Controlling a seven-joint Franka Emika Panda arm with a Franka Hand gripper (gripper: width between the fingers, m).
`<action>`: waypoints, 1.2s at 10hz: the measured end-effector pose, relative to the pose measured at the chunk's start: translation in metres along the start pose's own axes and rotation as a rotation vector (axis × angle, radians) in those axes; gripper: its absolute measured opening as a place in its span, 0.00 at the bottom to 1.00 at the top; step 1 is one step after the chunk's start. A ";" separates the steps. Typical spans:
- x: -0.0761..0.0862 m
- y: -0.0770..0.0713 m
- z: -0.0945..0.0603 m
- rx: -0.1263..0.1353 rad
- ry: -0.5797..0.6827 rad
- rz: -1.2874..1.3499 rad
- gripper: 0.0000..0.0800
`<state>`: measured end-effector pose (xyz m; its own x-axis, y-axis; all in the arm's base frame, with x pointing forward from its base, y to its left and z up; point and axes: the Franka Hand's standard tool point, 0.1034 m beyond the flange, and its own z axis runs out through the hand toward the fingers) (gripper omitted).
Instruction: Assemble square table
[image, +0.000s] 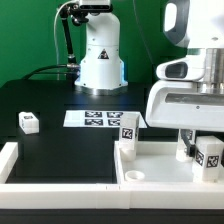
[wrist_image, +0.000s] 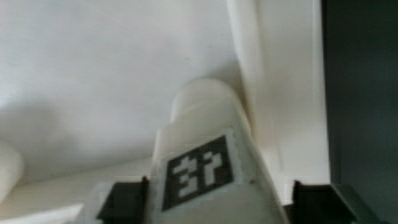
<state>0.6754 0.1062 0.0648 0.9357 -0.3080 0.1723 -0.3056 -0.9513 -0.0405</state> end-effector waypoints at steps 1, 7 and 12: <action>0.000 0.000 0.000 0.000 0.000 0.089 0.49; -0.001 0.003 0.001 0.006 -0.002 0.897 0.36; -0.001 0.007 0.001 0.047 -0.052 1.342 0.36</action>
Offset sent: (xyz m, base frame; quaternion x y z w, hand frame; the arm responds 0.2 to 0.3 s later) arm 0.0000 0.0000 0.0000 0.0000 0.0000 0.1938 0.9810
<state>0.6722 0.0996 0.0633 -0.0742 -0.9952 -0.0643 -0.9797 0.0848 -0.1815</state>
